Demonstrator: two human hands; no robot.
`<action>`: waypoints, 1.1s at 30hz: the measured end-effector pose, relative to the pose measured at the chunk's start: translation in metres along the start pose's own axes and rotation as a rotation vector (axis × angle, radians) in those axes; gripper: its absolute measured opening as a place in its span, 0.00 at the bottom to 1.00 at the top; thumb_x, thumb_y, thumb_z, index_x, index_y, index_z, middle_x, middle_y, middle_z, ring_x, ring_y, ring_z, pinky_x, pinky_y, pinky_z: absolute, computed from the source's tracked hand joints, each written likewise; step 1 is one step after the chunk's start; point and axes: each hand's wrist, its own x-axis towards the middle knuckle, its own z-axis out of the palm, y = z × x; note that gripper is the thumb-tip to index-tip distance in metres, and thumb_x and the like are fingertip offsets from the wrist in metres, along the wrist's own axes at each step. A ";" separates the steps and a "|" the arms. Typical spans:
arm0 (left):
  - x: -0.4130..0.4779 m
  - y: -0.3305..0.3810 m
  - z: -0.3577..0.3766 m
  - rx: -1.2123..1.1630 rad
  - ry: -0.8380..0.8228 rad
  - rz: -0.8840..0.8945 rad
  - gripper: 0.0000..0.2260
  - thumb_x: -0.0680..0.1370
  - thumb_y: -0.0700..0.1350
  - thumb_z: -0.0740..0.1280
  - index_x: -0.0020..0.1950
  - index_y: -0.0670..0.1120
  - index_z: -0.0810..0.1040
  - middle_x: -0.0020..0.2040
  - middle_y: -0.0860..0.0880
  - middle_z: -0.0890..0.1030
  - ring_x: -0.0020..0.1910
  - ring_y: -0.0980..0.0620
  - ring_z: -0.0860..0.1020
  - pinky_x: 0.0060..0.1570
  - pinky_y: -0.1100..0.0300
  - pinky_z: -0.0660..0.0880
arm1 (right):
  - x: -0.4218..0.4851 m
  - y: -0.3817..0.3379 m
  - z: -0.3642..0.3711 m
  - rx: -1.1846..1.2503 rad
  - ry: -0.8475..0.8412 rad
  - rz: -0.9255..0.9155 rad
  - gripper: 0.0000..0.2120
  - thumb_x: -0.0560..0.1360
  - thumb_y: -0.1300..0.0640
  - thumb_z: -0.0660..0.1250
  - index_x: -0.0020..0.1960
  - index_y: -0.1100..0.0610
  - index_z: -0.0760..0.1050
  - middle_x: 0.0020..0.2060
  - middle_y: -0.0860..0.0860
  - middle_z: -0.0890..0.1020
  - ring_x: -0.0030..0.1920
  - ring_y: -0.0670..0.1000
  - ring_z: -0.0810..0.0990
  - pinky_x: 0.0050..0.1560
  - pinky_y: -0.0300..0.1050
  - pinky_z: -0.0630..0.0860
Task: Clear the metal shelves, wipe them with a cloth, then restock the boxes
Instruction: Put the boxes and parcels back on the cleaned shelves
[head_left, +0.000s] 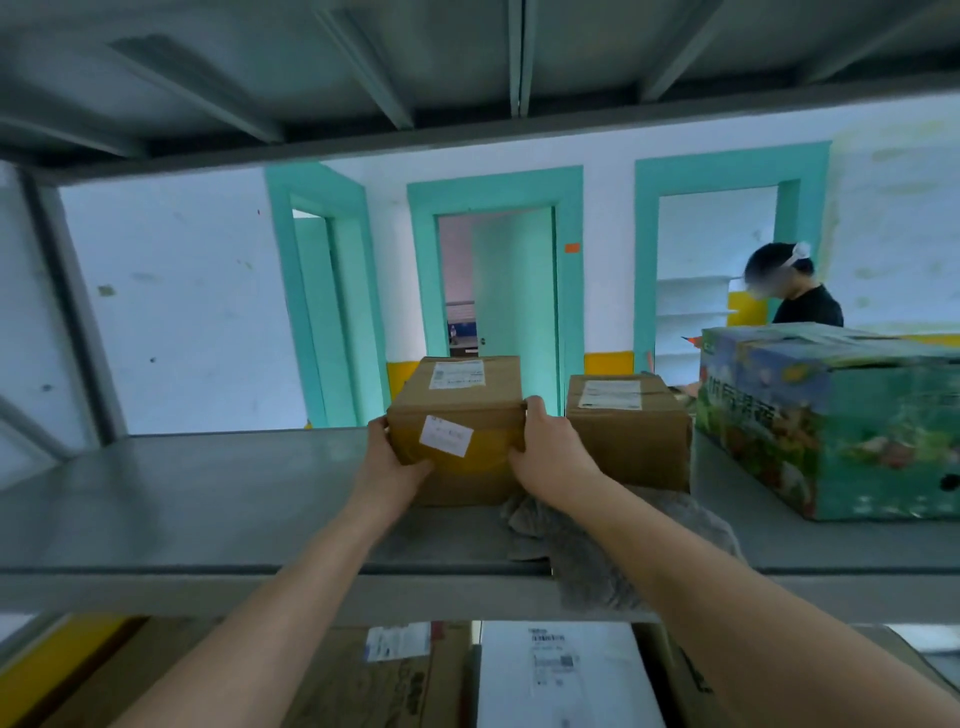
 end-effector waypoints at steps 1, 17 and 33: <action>-0.003 0.003 -0.002 0.014 -0.016 -0.001 0.31 0.76 0.40 0.73 0.75 0.51 0.60 0.64 0.50 0.75 0.68 0.44 0.74 0.66 0.46 0.72 | -0.003 -0.001 -0.002 0.028 -0.003 0.008 0.24 0.82 0.58 0.65 0.74 0.57 0.60 0.53 0.55 0.79 0.47 0.51 0.80 0.46 0.44 0.81; -0.144 0.066 0.028 -0.187 -0.018 0.520 0.15 0.79 0.35 0.66 0.61 0.50 0.74 0.58 0.53 0.78 0.59 0.60 0.76 0.59 0.66 0.70 | -0.172 -0.006 -0.070 0.128 0.259 -0.049 0.18 0.79 0.58 0.67 0.68 0.55 0.73 0.55 0.48 0.82 0.52 0.47 0.80 0.54 0.42 0.77; -0.446 0.226 0.325 -0.440 -0.910 0.661 0.11 0.78 0.35 0.64 0.58 0.47 0.76 0.54 0.49 0.79 0.53 0.55 0.79 0.51 0.69 0.74 | -0.518 0.179 -0.310 -0.120 0.751 0.560 0.11 0.80 0.60 0.67 0.62 0.55 0.76 0.47 0.49 0.84 0.47 0.47 0.82 0.52 0.51 0.81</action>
